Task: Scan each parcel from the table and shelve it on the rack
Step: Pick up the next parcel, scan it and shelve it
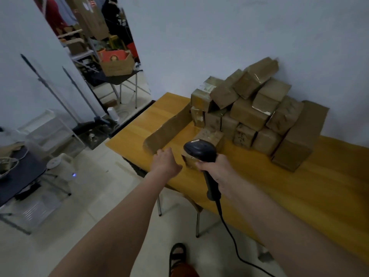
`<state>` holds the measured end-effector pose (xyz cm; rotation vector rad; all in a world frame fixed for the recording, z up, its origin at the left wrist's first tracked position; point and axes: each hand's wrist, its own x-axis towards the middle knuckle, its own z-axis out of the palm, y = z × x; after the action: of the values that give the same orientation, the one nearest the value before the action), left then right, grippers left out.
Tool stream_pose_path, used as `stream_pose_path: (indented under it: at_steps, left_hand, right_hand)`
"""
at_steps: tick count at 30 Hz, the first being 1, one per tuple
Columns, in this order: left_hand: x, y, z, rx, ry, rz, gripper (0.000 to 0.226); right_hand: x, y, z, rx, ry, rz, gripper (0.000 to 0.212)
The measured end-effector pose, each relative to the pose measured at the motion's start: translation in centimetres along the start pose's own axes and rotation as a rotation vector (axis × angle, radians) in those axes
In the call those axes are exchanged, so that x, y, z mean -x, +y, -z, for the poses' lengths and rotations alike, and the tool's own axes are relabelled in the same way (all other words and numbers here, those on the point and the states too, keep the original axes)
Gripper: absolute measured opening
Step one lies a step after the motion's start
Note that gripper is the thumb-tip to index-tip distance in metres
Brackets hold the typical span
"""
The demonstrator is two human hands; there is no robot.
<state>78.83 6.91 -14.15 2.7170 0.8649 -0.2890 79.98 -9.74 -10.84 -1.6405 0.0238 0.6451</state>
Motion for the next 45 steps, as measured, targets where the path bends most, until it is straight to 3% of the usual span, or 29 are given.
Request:
stream_pose_path:
  at_steps: [11,24,26,28,32,35,38,41,45]
  left_hand:
    - [-15.9,-6.9,0.8,-0.028,-0.166,-0.038,0.084]
    - [-25.5,-9.9,-2.2,-0.004,-0.207,-0.020,0.096]
    - [-26.0,-10.1,-2.6,0.007,-0.231,0.011,0.086]
    - [-25.8,-10.0,-3.2,0.008,-0.257,0.009,0.060]
    - [-23.6,-8.7,-4.9,0.179,-0.508,-0.138,0.052]
    - [-22.7,-7.3,-5.1,0.092,-0.773,-0.178,0.046]
    - [-23.3,-7.4,-5.1,0.304,-0.809,0.039,0.076]
    - [-23.9,-8.1,-6.2,0.608,-0.792,0.215,0.081]
    - [-23.4,-8.5,-7.5,0.920,-0.868,0.344,0.091]
  right_hand:
    - [-10.4,-1.6,-7.2,0.015,0.190,-0.141,0.046]
    - [-17.4,-0.5,-9.0,0.089,0.292,-0.255,0.048]
    - [-17.6,-0.2,-9.1,0.093,0.299,-0.257,0.048]
    - [-17.8,0.1,-9.0,0.095,0.305,-0.264,0.049]
    - [-18.3,0.1,-9.0,0.086,0.298,-0.276,0.042]
    - [-18.6,0.0,-8.8,0.078,0.281,-0.287,0.037]
    - [-18.8,0.1,-8.6,0.064,0.276,-0.293,0.035]
    - [-18.9,0.6,-8.4,0.042,0.274,-0.292,0.028]
    - [-18.9,1.4,-8.0,0.033,0.267,-0.302,0.035]
